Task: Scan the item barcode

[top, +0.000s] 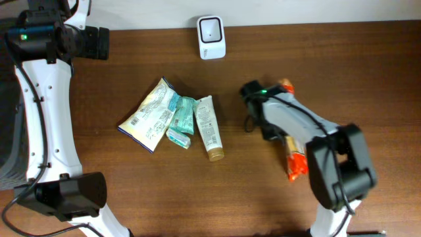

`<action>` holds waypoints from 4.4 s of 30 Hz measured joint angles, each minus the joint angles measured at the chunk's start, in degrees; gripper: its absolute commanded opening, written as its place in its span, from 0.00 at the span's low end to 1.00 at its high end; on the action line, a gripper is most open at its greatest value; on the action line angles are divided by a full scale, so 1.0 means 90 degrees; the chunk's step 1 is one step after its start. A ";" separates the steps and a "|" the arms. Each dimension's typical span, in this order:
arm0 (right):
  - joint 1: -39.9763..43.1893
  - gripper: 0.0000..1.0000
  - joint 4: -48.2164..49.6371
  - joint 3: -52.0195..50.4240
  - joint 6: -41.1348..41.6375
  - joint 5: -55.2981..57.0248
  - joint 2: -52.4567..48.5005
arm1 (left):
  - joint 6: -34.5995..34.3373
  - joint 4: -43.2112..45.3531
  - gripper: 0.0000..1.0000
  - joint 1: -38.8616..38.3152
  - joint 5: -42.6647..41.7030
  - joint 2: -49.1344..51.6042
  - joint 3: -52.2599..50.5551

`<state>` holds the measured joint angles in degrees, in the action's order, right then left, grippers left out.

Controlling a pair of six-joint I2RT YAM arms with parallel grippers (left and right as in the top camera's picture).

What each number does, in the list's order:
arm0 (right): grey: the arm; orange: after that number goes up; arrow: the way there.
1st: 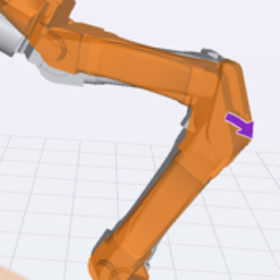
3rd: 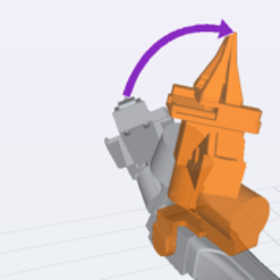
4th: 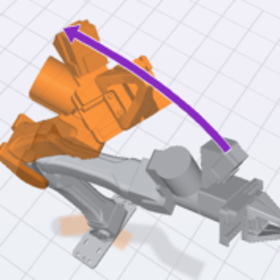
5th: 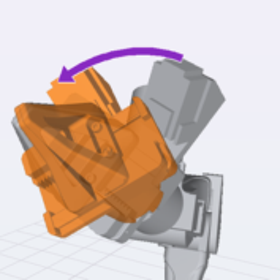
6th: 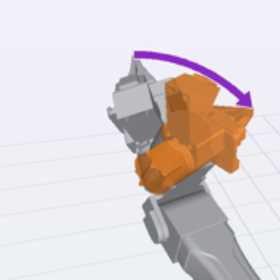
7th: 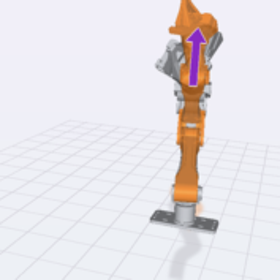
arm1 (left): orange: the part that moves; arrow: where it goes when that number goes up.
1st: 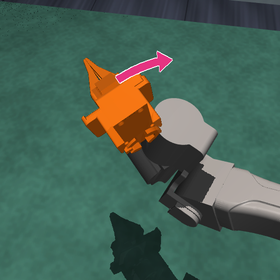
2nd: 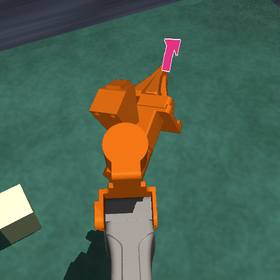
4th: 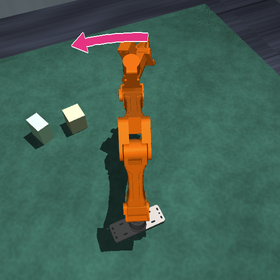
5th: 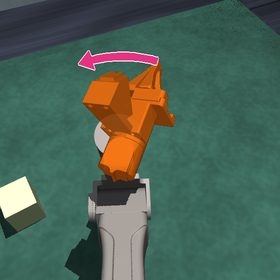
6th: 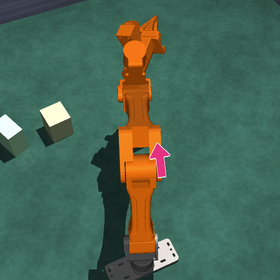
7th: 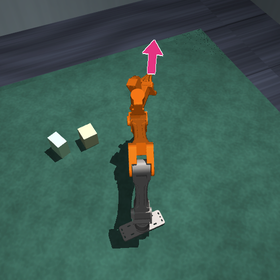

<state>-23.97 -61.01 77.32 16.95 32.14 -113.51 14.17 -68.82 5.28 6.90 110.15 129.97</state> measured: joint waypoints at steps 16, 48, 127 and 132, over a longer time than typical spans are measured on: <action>0.0260 0.82 -0.0862 0.2608 -0.0913 -0.4175 -0.0197 | 0.0000 0.0002 0.99 0.0000 -0.0002 0.0000 0.0000; 0.2453 0.63 0.1632 -0.0826 -0.2603 -0.7084 0.0051 | 0.0000 0.0002 0.99 0.0000 -0.0002 0.0000 0.0000; 0.3320 0.88 0.1460 -0.2331 -0.3024 -0.7856 0.1049 | 0.0000 0.0002 0.99 0.0000 -0.0002 0.0000 0.0000; 0.3177 0.77 0.1651 -0.2363 -0.3016 -0.7871 0.1022 | 0.0000 0.0002 0.99 0.0000 -0.0002 0.0000 0.0000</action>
<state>4.62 -46.15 56.05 -10.20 -38.70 -104.31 14.17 -68.79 5.28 6.87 110.15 129.97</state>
